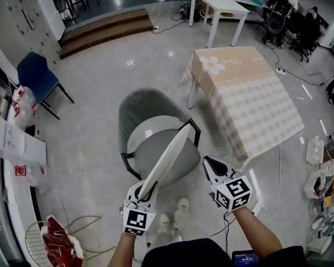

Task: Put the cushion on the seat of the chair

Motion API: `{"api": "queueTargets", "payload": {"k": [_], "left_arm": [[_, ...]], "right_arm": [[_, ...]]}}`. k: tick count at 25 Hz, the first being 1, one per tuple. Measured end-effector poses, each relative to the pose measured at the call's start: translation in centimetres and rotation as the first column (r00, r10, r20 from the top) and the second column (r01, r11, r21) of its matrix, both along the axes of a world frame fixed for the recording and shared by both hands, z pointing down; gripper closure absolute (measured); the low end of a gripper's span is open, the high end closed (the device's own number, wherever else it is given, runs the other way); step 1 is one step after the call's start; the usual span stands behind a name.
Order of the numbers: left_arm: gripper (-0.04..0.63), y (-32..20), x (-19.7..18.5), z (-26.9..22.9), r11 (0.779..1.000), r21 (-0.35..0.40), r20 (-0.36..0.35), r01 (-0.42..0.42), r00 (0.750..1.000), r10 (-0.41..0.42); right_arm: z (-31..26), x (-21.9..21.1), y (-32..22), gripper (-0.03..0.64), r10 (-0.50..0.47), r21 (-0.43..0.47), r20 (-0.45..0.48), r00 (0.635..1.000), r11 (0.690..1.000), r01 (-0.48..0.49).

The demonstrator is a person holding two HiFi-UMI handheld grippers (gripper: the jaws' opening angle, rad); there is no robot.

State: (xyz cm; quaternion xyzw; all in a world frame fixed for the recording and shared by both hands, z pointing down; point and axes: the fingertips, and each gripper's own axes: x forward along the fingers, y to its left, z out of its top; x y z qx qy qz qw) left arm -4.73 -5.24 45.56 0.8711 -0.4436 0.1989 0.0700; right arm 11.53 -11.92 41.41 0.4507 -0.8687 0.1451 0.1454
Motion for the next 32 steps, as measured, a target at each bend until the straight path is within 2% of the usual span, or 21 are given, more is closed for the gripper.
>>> {"api": "queueTargets", "payload": {"k": [7, 20, 32], "left_arm": [[0.531, -1.0, 0.3, 2.1, 0.999, -0.032, 0.022, 0.006, 1.000, -0.005], [0.531, -3.5, 0.6, 6.6, 0.994, -0.096, 0.008, 0.046, 0.999, -0.046], [0.531, -5.3, 0.6, 9.7, 0.991, -0.119, -0.009, 0.067, 0.998, -0.068]], "right_arm": [[1.9, -0.1, -1.2, 0.600, -0.021, -0.033, -0.004, 1.000, 0.999, 0.021], [6.8, -0.1, -3.4, 0.600, -0.053, -0.099, -0.010, 0.999, 0.994, 0.052], [10.8, -1.0, -4.2, 0.600, -0.090, -0.136, -0.022, 0.996, 0.987, 0.086]]}}
